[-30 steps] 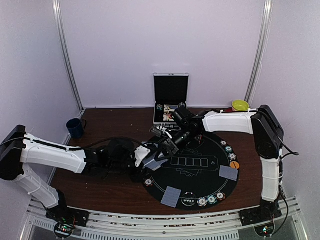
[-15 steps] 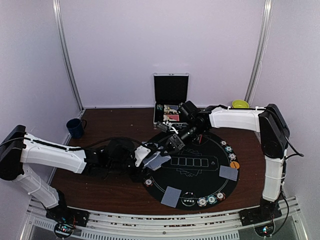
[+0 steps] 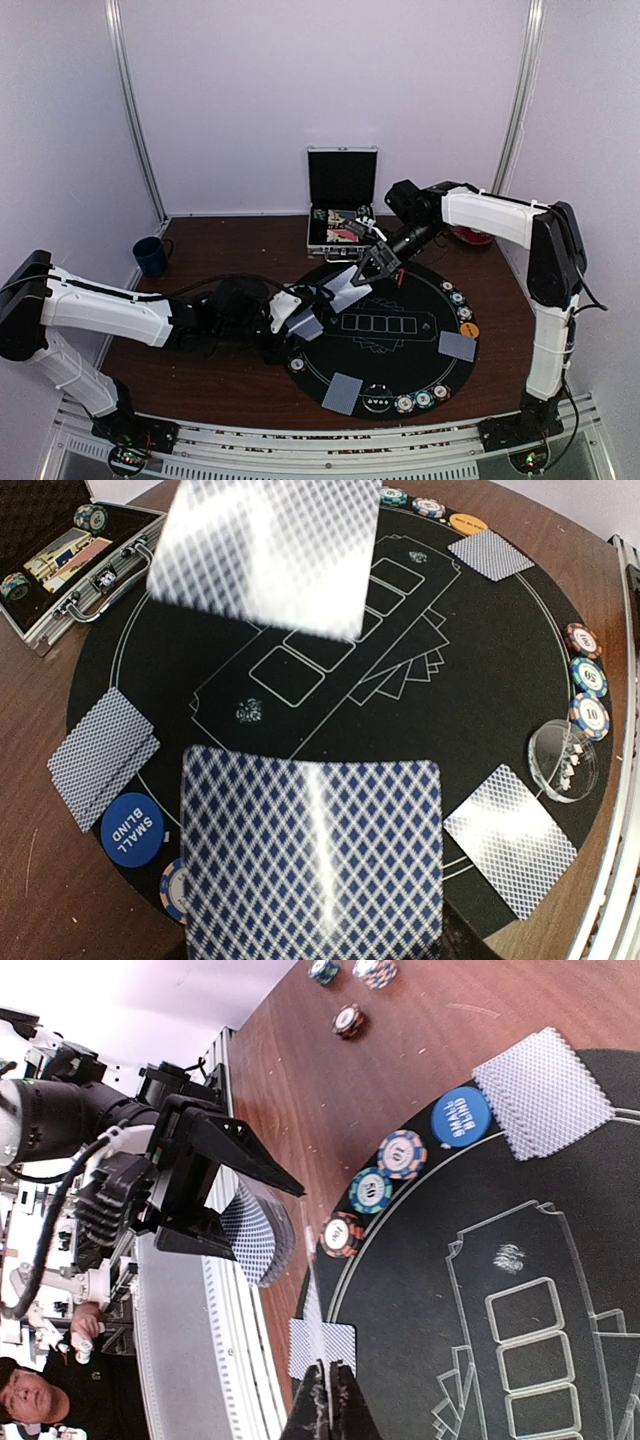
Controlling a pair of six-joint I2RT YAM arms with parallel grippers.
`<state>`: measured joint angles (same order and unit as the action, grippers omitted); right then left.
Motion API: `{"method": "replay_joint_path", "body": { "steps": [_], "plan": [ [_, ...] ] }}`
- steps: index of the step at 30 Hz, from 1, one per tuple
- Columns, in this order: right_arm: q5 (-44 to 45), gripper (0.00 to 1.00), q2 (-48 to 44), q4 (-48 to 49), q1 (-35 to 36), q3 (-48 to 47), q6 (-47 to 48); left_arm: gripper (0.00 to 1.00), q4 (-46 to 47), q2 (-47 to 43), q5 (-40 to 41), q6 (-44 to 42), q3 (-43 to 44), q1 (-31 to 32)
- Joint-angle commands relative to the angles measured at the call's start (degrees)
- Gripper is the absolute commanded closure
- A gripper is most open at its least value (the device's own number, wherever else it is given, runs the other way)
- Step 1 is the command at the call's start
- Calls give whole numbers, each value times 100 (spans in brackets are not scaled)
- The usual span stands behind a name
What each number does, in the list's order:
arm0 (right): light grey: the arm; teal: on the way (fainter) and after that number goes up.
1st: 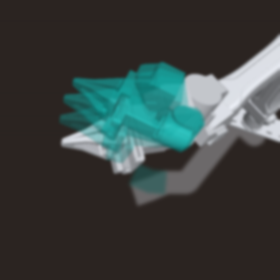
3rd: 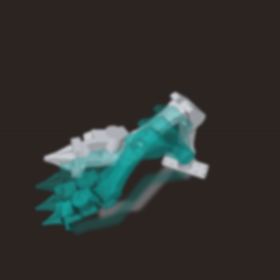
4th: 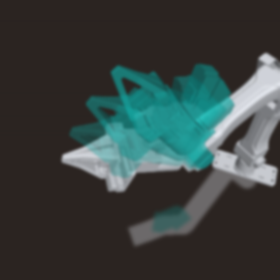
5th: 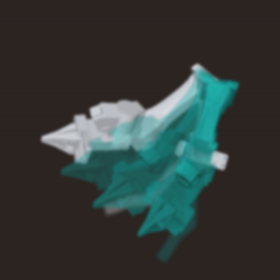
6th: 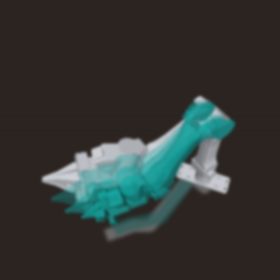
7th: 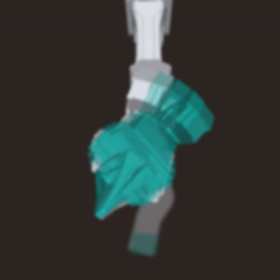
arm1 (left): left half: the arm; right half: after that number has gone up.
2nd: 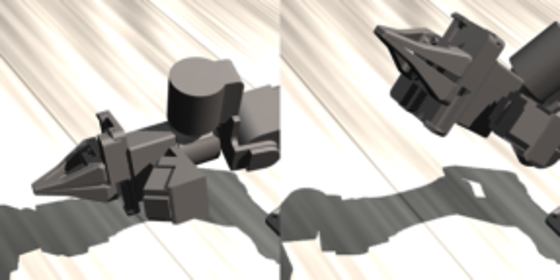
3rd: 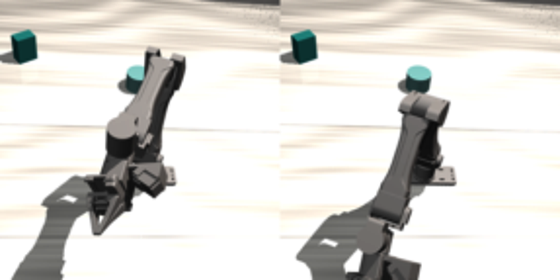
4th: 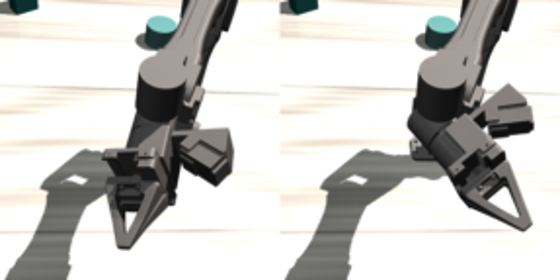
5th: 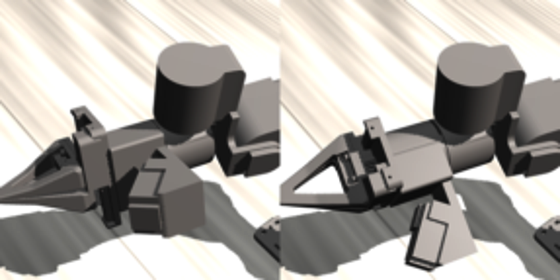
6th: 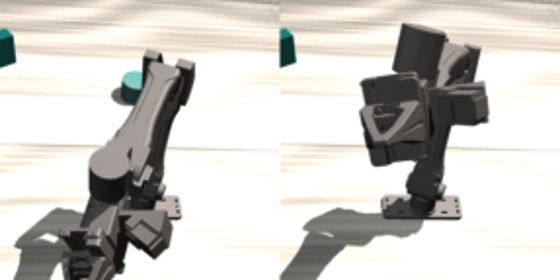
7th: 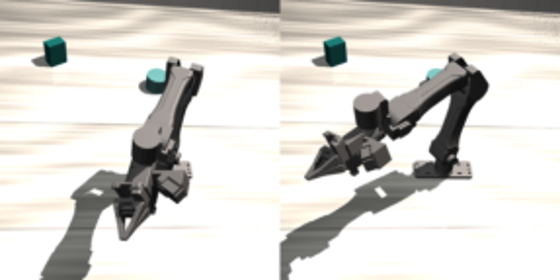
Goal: Distribute texas hold em gaming equipment
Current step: Pick up the poker card from the face-down deck piles, then distribute the poker card in the dealer area.
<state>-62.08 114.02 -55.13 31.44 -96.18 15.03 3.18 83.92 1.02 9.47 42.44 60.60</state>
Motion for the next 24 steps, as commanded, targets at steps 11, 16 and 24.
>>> {"method": "replay_joint_path", "body": {
  "steps": [11,16,24],
  "plan": [
    [766,100,942,-2256,352,-504,2135,47,302,-236,32,-16,72,40],
    [790,100,1120,-2254,696,-359,2263,47,192,-391,221,-7,57,40],
    [760,100,1342,-2265,1083,-169,2397,47,167,-621,303,2,-1,40]
  ]
}}
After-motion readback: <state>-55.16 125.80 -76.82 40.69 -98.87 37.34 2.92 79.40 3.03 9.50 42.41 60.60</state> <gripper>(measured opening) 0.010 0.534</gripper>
